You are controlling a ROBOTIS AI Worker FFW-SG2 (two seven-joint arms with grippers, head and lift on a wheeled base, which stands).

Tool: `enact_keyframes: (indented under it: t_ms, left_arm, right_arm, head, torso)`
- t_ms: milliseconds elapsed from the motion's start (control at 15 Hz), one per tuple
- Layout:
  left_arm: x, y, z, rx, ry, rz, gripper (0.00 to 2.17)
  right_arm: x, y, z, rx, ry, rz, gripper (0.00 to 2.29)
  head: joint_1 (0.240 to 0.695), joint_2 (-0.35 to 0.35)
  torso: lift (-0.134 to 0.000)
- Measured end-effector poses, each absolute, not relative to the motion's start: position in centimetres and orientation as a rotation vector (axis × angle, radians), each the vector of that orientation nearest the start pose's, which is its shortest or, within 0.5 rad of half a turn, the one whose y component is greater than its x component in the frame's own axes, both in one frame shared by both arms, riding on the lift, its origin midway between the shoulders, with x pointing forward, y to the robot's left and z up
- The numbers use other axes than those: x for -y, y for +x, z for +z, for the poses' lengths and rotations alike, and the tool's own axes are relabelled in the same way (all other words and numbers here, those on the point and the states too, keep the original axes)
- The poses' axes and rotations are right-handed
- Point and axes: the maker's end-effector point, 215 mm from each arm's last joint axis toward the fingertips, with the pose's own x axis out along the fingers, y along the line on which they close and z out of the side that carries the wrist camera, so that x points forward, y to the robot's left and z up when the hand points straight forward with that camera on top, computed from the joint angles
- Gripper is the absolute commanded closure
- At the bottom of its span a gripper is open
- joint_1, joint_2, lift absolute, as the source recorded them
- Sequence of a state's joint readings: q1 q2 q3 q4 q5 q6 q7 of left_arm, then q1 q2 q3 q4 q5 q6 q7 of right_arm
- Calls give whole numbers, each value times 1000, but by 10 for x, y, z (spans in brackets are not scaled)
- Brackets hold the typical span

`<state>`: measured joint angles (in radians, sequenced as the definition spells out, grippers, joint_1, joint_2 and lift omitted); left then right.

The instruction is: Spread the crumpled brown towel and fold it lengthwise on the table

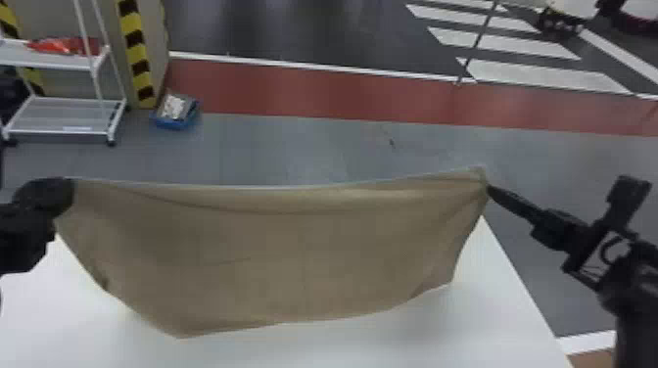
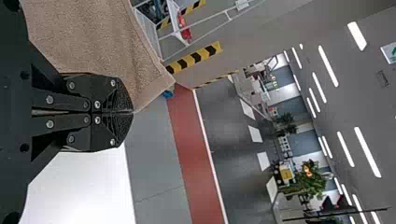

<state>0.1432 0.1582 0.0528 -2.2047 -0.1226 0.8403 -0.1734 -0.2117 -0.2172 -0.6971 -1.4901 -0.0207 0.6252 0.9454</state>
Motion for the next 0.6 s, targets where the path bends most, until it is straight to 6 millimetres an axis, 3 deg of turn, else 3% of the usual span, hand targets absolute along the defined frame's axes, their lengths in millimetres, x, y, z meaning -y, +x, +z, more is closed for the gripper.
enact_keyframes:
  t_ms: [200,400,533,600]
  left_arm:
    - [-281,582,-314,-348,199,-55,1798]
    - [-261,632,-277,-271,181,-104,1798]
    - [-248,641,-260,-240,168,-138,1798]
    - [-243,637,-263,-242,169,-153,1798]
  right_arm:
    - [495,591,-322,-220,272,213,1237]
    - [511,623,-291,-146,225,206,1237]
    - [513,632,-284,-116,152,232,1237]
    - [510,631,-288,-108,104,257,1237]
  head:
    - [672,-196]
    - [588,-211]
    - [559,-219]
    - [557,-222]
  torso:
    - [0]
    - [0]
    - [0]
    - [0]
